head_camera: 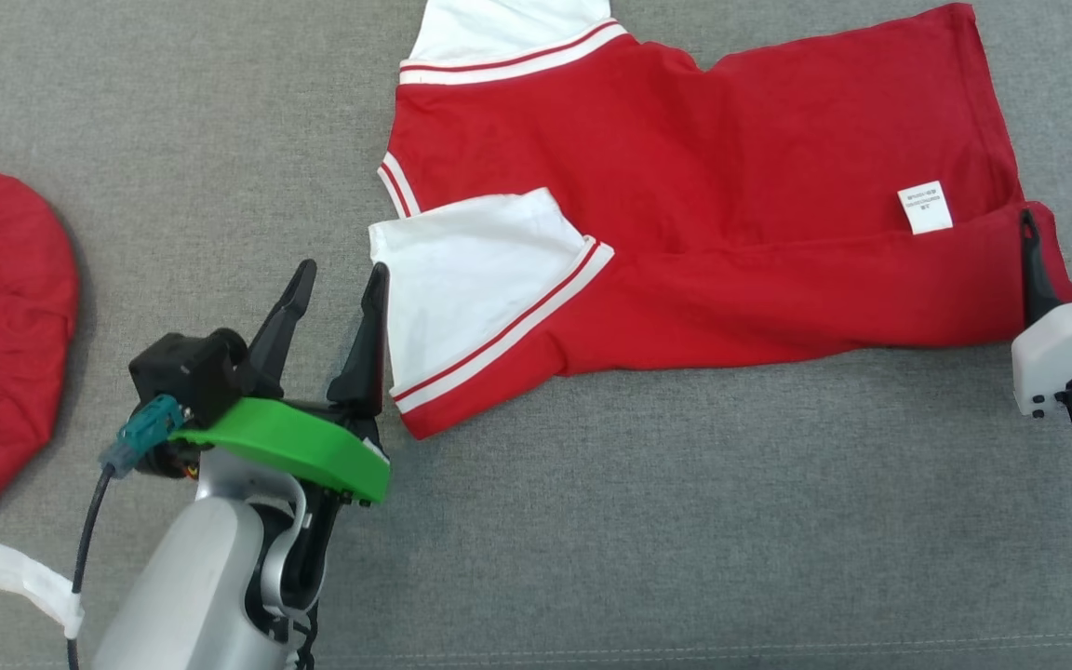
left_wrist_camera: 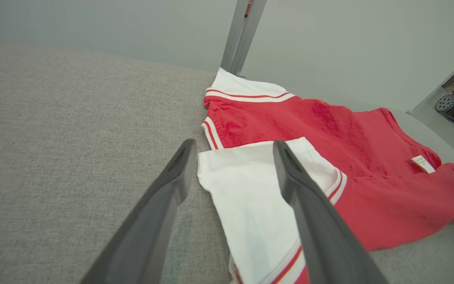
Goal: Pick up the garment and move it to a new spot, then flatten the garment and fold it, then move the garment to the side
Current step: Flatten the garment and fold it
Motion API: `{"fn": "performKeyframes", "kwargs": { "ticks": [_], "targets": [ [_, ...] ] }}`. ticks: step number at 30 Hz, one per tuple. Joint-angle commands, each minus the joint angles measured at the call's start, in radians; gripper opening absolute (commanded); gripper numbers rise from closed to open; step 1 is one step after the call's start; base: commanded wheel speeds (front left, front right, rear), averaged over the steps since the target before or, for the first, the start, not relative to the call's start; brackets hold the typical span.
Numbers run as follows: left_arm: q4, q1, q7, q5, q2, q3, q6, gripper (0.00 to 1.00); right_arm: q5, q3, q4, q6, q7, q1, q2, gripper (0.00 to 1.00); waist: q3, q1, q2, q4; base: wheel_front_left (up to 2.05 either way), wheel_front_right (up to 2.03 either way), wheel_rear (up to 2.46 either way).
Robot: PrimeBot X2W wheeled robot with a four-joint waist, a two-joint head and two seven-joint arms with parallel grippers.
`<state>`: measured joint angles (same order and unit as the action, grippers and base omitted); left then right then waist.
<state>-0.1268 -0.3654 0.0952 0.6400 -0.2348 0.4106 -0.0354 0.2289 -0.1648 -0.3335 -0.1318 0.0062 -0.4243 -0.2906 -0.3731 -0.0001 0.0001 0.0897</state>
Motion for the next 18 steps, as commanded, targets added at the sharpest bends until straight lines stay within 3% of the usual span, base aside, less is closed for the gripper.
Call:
{"fn": "performKeyframes", "kwargs": {
  "ticks": [1, 10, 18],
  "targets": [
    [-0.010, 0.030, 0.014, 0.003, 0.002, -0.004, -0.005, 1.00, 0.011, -0.021, 0.000, 0.002, -0.028, 0.020, 0.014, 1.00, 0.014, 0.0001, -0.0001, -0.009, 0.00, 0.00, 0.00],
    [-0.061, 0.178, 0.002, 0.091, 0.044, 0.001, -0.010, 1.00, 0.047, -0.125, -0.014, 0.002, -0.140, 0.113, 0.101, 1.00, 0.048, 0.0001, -0.0001, -0.035, 0.00, 0.00, 0.00],
    [-0.128, 0.148, -0.048, 0.103, 0.044, 0.021, -0.006, 1.00, 0.042, -0.117, -0.050, 0.002, -0.161, 0.097, 0.130, 1.00, 0.048, 0.0001, -0.0001, -0.064, 0.00, 0.00, 0.00]
  ]
}}
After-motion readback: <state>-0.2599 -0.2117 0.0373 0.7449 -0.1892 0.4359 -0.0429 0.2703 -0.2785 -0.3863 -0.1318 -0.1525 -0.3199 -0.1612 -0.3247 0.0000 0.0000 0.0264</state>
